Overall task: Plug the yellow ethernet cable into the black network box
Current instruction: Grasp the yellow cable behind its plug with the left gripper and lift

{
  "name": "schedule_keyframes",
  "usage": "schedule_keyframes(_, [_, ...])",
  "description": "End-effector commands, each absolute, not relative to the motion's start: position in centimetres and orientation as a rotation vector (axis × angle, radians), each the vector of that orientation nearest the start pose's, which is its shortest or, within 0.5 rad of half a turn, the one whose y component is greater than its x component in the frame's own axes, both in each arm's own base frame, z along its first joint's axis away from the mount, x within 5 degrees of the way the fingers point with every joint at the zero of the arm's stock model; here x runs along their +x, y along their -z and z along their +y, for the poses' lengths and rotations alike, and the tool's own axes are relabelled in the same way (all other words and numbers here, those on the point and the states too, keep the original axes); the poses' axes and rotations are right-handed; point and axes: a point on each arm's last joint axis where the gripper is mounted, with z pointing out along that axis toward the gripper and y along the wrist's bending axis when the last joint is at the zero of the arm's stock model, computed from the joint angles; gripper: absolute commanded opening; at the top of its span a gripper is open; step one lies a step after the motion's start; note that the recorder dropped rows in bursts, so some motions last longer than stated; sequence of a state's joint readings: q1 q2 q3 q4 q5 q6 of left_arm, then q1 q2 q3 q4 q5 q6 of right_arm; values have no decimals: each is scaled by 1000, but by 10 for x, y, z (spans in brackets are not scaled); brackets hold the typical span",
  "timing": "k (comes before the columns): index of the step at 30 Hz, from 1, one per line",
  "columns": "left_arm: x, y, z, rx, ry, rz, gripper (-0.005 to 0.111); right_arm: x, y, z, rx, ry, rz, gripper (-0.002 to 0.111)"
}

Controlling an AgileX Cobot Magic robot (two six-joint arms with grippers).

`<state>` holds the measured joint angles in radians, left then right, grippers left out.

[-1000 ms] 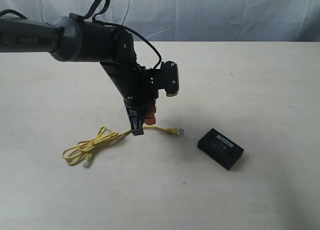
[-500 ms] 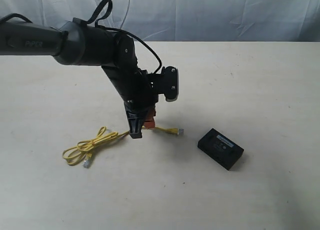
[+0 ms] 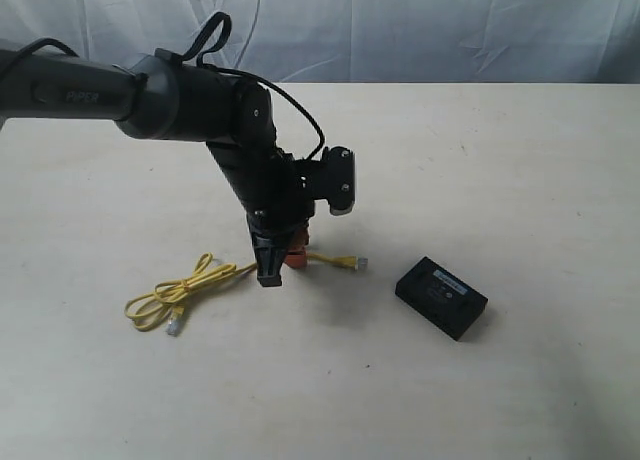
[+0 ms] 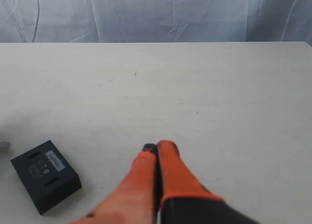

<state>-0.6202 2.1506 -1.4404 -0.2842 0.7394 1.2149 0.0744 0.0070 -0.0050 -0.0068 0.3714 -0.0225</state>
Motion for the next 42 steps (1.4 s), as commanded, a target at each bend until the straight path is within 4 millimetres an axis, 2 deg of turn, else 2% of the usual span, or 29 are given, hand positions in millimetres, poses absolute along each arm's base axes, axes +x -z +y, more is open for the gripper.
schedule_keyframes(1, [331,-116,-260,-2472,-250,-2270,22,53,-181,4,-83,-38,1840,-1])
schedule_keyframes(6, [331,-116,-260,-2474,-248,-2268,0,53,-181,4,-81,-40,1840,-1])
schedule_keyframes(14, [330,-119,-260,-2467,-251,-2268,0,53,-181,4,-81,-40,1840,-1])
schedule_keyframes(22, [318,-148,-255,-2418,-329,-2191,0,53,-181,4,-81,-40,1840,-1])
schedule_keyframes(26, [314,-158,-253,-2305,-348,-2281,0,53,-181,4,-81,-40,1840,-1])
schedule_keyframes(33, [309,-154,-249,-2248,-359,-2284,0,53,-181,4,-81,-40,1841,-1])
schedule_keyframes(39, [310,-161,-259,-2290,-412,-2389,0,53,-181,4,-81,-40,1841,-1])
schedule_keyframes(42, [301,-165,-257,-2375,-472,-2347,0,53,-181,4,-81,-40,1841,-1])
